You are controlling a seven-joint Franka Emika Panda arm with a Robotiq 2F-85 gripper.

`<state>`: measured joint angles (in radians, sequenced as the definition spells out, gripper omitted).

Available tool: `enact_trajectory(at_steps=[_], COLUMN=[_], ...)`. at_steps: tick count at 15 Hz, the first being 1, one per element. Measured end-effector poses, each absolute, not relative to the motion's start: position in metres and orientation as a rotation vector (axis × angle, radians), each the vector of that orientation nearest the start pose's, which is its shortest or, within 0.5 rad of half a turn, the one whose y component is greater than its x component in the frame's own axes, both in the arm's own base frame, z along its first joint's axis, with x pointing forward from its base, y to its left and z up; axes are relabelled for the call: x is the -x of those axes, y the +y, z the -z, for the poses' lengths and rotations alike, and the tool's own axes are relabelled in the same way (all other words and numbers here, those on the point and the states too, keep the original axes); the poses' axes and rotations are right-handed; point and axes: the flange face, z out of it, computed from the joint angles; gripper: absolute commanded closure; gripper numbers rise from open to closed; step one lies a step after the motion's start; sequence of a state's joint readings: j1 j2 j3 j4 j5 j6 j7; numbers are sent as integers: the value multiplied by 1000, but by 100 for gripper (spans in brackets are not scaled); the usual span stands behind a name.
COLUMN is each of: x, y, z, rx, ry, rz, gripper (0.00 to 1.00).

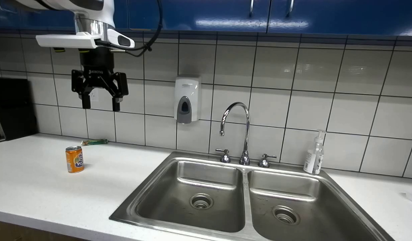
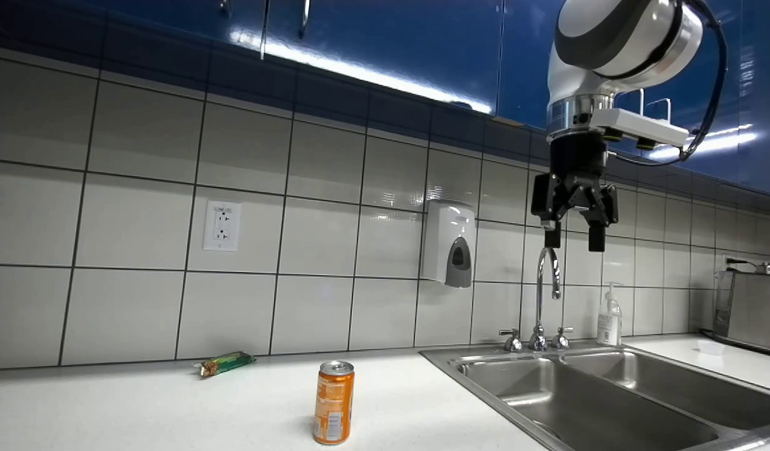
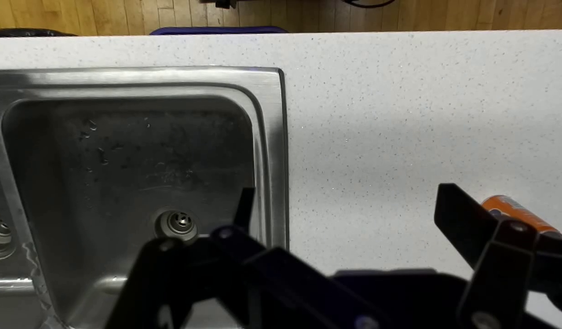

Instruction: Put the orange can in the sink on the left.

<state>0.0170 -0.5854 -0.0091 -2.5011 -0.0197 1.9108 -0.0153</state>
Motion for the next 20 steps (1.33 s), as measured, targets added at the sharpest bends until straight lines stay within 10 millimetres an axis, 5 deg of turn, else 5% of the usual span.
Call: enact_trajectory(at_steps=[10,20], x=[-378,-393], y=[18,70], z=[-471,-434], rx=[3156,3150], ry=[-143,-385], rz=[65,135], gripper=[0,0])
